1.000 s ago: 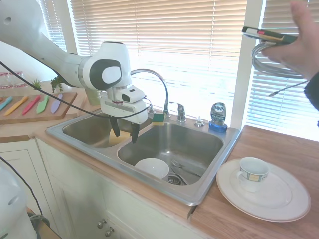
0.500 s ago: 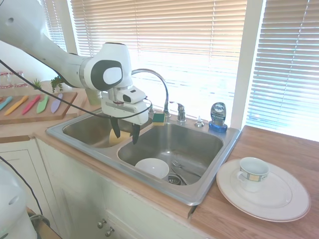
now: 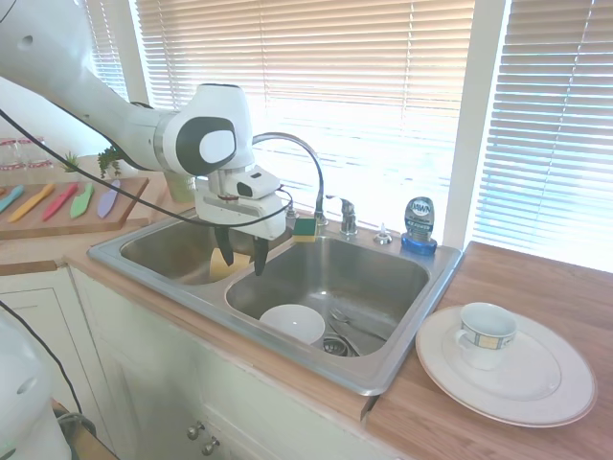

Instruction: Turn on the faucet

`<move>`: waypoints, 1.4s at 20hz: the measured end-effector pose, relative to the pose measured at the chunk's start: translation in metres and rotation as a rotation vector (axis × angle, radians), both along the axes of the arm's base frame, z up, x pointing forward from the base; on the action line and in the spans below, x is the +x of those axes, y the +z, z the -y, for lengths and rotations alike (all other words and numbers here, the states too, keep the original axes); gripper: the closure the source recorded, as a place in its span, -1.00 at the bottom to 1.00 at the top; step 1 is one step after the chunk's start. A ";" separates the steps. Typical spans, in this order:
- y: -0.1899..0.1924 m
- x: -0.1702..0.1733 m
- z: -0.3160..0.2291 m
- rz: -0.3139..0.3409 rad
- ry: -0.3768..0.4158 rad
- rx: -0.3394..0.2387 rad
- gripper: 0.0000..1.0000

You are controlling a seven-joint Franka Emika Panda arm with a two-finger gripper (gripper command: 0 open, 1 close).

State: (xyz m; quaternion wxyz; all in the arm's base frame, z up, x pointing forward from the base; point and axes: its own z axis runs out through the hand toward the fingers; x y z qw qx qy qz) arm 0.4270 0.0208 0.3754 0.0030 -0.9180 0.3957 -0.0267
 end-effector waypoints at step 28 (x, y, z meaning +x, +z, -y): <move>-0.006 0.051 0.012 0.007 -0.011 -0.013 1.00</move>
